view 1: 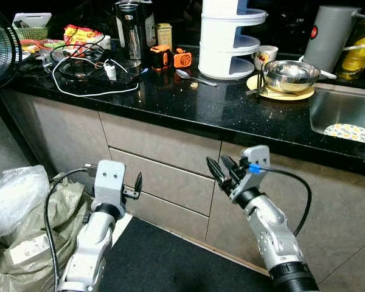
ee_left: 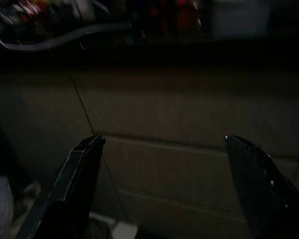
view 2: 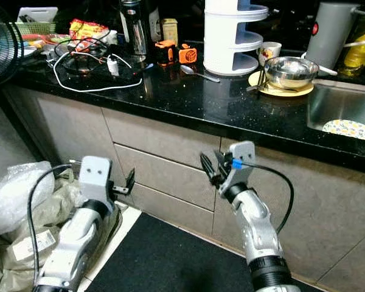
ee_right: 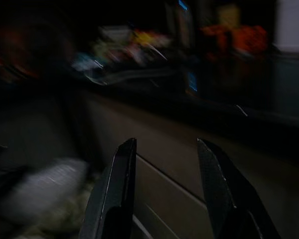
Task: Kitchen organization
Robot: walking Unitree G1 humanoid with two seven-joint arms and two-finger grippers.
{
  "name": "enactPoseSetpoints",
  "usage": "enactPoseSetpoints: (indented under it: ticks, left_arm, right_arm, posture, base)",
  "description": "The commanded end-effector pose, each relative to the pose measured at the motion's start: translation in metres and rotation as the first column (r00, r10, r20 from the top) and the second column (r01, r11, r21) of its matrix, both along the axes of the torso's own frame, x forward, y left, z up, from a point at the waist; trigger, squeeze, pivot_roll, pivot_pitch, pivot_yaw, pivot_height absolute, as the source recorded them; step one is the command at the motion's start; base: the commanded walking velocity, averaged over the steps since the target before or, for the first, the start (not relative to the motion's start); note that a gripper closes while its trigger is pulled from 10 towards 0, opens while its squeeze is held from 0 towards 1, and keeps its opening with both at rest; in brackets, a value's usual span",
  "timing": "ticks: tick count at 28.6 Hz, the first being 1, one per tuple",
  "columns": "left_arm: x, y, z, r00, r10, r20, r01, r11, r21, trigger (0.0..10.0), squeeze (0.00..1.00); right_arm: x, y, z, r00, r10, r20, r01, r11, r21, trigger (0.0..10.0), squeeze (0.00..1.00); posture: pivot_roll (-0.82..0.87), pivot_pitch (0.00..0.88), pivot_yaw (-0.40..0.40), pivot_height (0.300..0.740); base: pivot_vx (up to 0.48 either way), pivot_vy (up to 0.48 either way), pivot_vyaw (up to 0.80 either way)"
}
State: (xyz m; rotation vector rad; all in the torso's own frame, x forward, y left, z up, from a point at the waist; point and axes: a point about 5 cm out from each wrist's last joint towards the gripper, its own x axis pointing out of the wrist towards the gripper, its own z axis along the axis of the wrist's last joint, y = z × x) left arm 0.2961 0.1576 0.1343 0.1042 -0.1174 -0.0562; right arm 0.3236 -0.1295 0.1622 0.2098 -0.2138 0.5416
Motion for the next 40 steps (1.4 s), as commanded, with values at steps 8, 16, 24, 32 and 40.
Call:
enactPoseSetpoints:
  ticks: [8, 16, 24, 32, 40]
  left_arm:
    - [0.004, 0.011, 0.018, 0.998, 0.029, 0.049, -0.030, 1.000, 0.006, 10.0, 0.00]
    - [0.008, 0.003, 0.030, 0.996, 0.002, 0.085, -0.003, 1.000, 0.006, 10.0, 0.00]
    - [0.010, 0.001, 0.037, 0.995, -0.008, 0.101, 0.007, 1.000, 0.002, 10.0, 0.00]
    - [0.009, -0.004, 0.039, 0.994, -0.022, 0.105, 0.022, 1.000, 0.001, 10.0, 0.00]
    - [0.011, -0.005, 0.044, 0.993, -0.032, 0.116, 0.032, 0.999, 0.005, 10.0, 0.00]
  right_arm:
    - [-0.002, 0.039, 0.065, 0.959, 0.203, 0.195, -0.207, 0.978, -0.002, 10.0, 0.00]
    - [0.009, 0.035, 0.078, 0.976, 0.110, 0.190, -0.091, 0.990, -0.108, 10.0, 0.00]
    - [0.012, 0.032, 0.086, 0.976, 0.090, 0.198, -0.070, 0.992, -0.106, 10.0, 0.00]
    - [0.014, 0.033, 0.089, 0.978, 0.073, 0.195, -0.053, 0.993, -0.105, 10.0, 0.00]
    - [0.017, 0.032, 0.092, 0.982, 0.050, 0.185, -0.030, 0.994, -0.108, 10.0, 0.00]
  posture:
    - [0.06, 0.000, -0.019, 0.740]
    - [0.06, 0.000, -0.021, 0.740]
    - [0.06, 0.000, -0.022, 0.740]
    - [0.07, 0.000, -0.023, 0.740]
    - [0.07, 0.000, -0.020, 0.740]
  base:
    - [0.348, 0.000, 0.00]
    - [0.369, 0.000, 0.00]
    - [0.372, 0.000, 0.00]
    - [0.374, 0.000, 0.00]
    - [0.377, 0.000, 0.00]
